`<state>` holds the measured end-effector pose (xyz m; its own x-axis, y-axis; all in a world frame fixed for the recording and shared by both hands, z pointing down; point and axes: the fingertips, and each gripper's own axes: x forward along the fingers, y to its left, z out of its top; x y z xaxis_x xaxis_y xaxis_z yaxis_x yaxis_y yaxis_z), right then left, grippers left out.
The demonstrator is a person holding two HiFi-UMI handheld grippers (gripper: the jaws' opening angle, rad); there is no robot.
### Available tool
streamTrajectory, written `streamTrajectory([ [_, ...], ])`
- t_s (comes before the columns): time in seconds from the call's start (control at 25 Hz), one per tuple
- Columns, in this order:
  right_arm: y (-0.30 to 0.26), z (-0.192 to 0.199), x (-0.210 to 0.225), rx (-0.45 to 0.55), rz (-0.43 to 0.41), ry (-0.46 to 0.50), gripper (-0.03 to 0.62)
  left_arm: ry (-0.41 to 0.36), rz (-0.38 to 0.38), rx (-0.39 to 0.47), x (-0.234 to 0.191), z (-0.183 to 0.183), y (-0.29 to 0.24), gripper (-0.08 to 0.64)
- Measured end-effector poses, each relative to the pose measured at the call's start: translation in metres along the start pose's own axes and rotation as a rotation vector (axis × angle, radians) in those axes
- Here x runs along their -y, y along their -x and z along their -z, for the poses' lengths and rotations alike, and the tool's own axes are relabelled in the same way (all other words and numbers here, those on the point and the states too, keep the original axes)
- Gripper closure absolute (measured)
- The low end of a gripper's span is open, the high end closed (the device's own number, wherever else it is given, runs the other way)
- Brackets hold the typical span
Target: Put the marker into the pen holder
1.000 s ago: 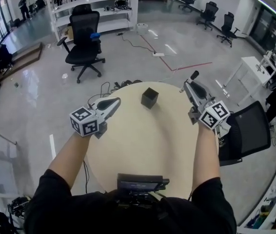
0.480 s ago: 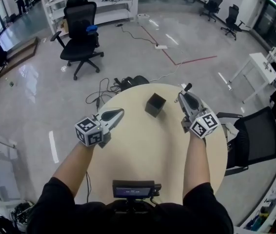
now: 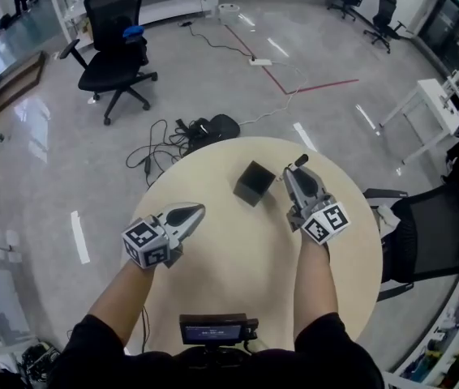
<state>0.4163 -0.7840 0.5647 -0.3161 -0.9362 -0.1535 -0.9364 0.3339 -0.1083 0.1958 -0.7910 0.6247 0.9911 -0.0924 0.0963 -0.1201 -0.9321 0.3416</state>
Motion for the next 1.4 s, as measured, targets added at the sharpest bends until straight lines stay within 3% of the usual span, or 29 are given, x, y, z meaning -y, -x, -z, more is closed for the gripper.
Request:
streamTrajectory([
  [0.28,-0.009,0.045,0.024,0.031,0.011,-0.028,0.53,0.05,0.037,-0.022,-0.019,0.046,-0.028,0.563],
  [0.48,-0.016,0.068,0.027,0.012,-0.011,0.003,0.531,0.062,0.044,-0.031,-0.027,0.065,-0.033,0.563],
  [0.92,-0.021,0.101,0.027,-0.045,-0.046,0.03,0.53,0.088,0.048,0.009,-0.035,0.066,-0.043,0.563],
  [1.4,-0.015,0.112,0.023,-0.097,-0.077,0.06,0.529,0.087,0.059,-0.013,-0.027,0.078,-0.053,0.563],
])
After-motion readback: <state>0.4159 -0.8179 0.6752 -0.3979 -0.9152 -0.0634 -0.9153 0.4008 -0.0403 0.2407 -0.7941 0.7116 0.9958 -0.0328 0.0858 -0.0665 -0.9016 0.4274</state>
